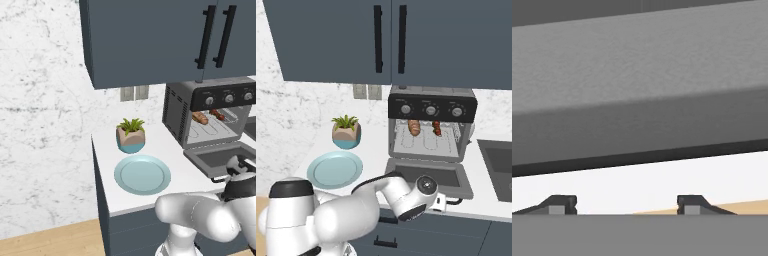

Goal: Pick up the kebab skewer and baguette bread, and place them inside the toaster oven. Close the toaster oven door and start by setting the timer.

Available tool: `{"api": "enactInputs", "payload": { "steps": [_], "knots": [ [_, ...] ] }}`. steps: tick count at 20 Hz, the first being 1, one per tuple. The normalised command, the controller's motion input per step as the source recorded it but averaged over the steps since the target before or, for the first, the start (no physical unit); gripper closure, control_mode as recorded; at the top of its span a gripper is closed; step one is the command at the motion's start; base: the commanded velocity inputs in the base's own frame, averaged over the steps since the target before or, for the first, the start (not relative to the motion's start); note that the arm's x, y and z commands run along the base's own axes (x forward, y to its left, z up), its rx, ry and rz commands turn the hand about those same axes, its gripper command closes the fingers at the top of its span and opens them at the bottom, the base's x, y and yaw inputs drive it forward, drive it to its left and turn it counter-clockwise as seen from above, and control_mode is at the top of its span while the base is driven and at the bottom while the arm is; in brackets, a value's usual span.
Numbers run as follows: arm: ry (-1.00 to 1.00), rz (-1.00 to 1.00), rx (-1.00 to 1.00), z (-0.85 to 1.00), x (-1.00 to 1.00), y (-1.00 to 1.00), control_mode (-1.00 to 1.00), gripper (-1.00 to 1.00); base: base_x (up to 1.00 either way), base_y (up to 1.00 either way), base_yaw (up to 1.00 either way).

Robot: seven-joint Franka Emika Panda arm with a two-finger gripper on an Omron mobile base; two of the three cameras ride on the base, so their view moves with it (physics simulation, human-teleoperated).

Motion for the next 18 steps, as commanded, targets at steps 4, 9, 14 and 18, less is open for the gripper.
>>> {"api": "enactInputs", "payload": {
  "steps": [4,9,14,18],
  "knots": [
    [-0.01,0.00,-0.08,0.27,0.17,0.31,-1.00,-1.00,0.00,0.00,0.00],
    [-0.02,-0.02,-0.11,0.14,0.34,0.43,-1.00,-1.00,0.00,0.00,0.00],
    [0.00,-0.04,-0.05,-0.02,0.08,0.36,-1.00,-1.00,0.00,0.00,0.00],
    [0.00,-0.05,-0.04,-0.02,-0.02,0.03,-1.00,-1.00,0.00,0.00,0.00]
  ]
}}
